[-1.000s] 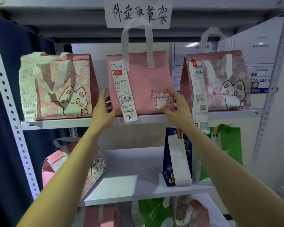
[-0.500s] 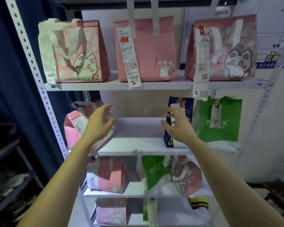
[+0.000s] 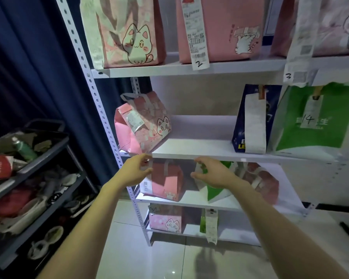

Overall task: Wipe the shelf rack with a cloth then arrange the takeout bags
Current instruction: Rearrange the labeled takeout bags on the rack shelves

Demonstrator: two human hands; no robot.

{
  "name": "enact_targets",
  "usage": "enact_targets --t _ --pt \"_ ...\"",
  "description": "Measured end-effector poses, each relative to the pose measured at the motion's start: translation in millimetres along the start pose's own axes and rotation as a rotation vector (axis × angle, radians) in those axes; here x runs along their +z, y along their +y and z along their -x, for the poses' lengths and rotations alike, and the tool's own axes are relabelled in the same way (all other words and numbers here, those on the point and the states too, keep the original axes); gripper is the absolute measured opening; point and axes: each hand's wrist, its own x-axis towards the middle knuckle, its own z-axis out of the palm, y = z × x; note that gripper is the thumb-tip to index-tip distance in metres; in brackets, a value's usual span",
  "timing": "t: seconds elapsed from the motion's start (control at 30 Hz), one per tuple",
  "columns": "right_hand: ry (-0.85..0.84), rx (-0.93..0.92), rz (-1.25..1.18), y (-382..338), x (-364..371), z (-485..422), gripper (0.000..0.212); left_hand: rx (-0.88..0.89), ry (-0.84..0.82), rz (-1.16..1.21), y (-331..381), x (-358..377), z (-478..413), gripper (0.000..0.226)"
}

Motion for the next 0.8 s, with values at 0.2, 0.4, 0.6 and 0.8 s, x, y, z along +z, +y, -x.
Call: enact_targets --t 0.2,0.4,0.6,0.8 --pt "-0.005 -0.015 0.013 -28 14 -36 0.066 -0.008 0.031 0.002 -41 -17 -26 0.051" --pt "0.006 -0.013 -0.035 -51 22 -77 0.063 -0.171 0.264 0.099 -71 -31 -73 0.051" --pt "0.034 0.022 -0.038 -55 33 -107 0.062 -0.19 0.443 0.217 -73 -37 -121 0.064" --pt "0.089 0.082 -0.027 -45 37 -119 0.06 -0.189 0.55 0.287 -71 -36 -159 0.017"
